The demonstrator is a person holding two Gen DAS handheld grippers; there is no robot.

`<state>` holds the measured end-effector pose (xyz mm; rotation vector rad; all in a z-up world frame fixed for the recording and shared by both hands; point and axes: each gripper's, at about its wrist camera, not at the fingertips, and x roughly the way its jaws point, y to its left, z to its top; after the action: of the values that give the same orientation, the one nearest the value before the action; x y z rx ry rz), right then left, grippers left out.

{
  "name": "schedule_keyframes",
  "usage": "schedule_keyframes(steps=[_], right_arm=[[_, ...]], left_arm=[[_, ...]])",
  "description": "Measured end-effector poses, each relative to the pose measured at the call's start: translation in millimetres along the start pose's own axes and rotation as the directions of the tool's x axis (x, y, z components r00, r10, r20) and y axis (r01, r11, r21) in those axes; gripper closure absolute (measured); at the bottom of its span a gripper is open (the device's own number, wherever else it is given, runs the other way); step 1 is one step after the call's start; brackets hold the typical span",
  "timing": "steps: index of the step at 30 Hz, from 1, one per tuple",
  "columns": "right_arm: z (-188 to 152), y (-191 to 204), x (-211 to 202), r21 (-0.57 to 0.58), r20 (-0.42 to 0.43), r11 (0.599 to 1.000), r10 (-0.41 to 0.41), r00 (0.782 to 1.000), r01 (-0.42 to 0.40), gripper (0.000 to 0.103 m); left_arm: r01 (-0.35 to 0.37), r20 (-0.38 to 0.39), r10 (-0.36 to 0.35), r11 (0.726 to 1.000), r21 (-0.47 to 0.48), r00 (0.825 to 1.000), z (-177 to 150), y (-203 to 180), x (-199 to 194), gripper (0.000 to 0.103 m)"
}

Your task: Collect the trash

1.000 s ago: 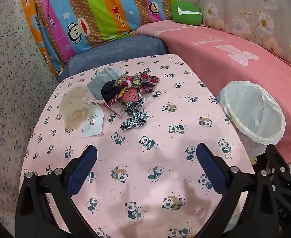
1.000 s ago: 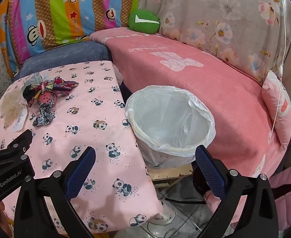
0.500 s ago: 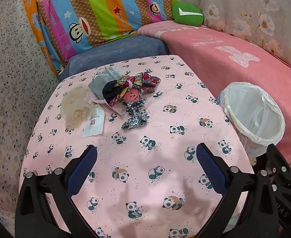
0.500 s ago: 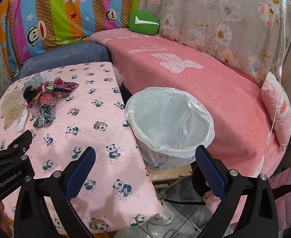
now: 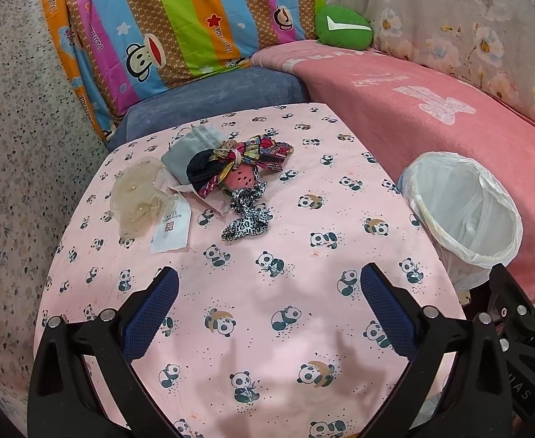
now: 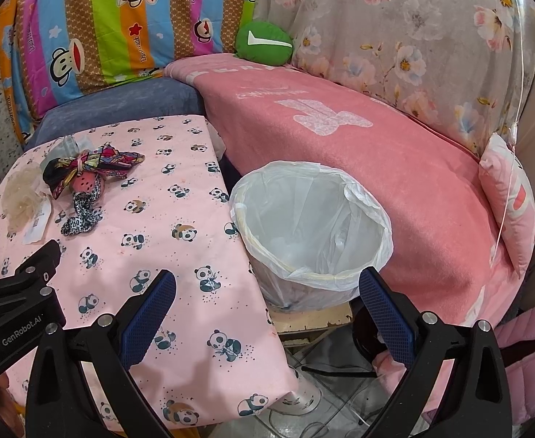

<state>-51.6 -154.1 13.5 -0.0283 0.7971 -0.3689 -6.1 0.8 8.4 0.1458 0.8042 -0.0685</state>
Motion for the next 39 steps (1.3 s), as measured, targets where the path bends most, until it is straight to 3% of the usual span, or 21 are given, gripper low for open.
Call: schedule_keyframes(steps=[39], right_arm=[[0.0, -2.1, -1.6, -0.001, 0.006, 1.0, -0.004, 1.0, 0.004, 0.007]], left_arm=[[0.015, 0.006, -0.015, 1.0, 0.01, 1.0, 1.5, -4.8, -0.3, 0.008]])
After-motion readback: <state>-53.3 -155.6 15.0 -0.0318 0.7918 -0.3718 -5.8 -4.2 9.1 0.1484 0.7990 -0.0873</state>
